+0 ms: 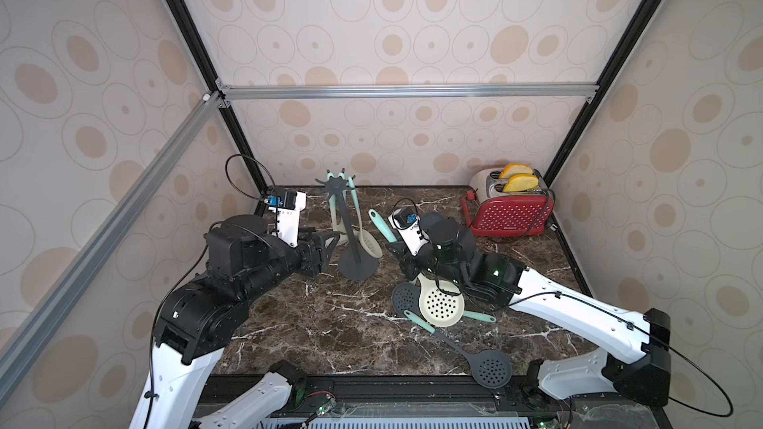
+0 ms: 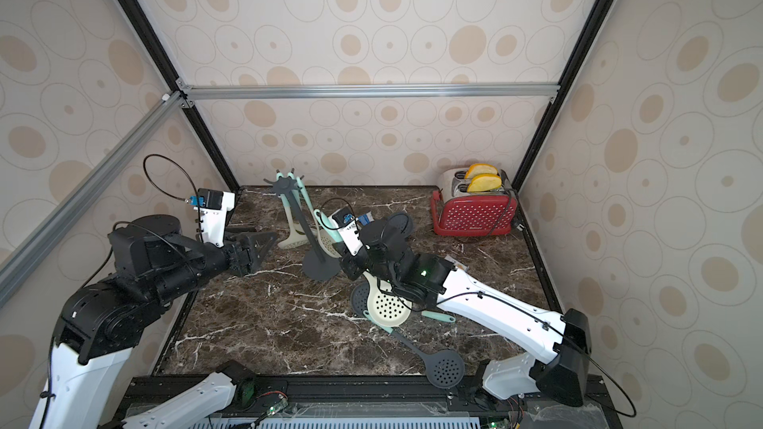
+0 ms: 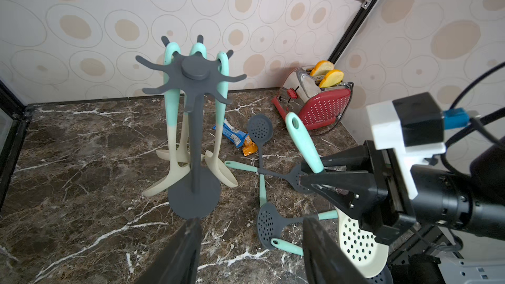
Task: Hang the skimmer on the kitchen utensil rack
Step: Hang the skimmer on the rack.
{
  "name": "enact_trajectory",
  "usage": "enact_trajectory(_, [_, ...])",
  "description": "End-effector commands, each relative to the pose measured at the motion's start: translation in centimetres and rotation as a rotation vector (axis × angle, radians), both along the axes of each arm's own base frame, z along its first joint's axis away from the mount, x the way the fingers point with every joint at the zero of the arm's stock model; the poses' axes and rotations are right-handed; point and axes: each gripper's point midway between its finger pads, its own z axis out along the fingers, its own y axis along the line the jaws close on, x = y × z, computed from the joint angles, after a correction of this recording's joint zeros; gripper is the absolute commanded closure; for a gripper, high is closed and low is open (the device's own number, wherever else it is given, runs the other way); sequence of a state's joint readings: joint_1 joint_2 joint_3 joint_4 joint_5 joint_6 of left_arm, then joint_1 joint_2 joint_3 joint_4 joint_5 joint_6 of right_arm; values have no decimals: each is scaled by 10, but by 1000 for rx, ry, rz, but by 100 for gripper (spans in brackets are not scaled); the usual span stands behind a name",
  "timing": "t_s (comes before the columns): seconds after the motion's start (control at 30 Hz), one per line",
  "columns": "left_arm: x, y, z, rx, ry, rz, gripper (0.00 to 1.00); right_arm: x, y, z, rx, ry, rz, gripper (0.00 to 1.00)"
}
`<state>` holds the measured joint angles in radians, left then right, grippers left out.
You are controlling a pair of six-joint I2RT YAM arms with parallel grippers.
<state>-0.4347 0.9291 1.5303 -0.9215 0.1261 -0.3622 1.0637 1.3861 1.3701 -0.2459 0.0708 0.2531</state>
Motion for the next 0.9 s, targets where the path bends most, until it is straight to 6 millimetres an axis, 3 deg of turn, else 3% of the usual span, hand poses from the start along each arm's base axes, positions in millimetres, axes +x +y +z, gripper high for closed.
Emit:
enact_trajectory(0.0, [16, 6, 20, -77, -43, 65, 39, -2, 7, 19, 67, 73, 80, 100])
enact_trajectory(0.27, [48, 26, 50, -219, -45, 144, 35, 3, 18, 36, 90, 115, 170, 100])
enact_trajectory(0.4, [59, 37, 53, -227, -28, 202, 18, 6, 21, 41, 100, 150, 207, 100])
enact_trajectory(0.57, [77, 26, 43, -238, 32, 166, 16, 12, 25, 41, 82, 179, 222, 100])
enact_trajectory(0.87, [93, 25, 20, -191, 108, 173, 22, 21, 36, 38, 103, 250, 262, 100])
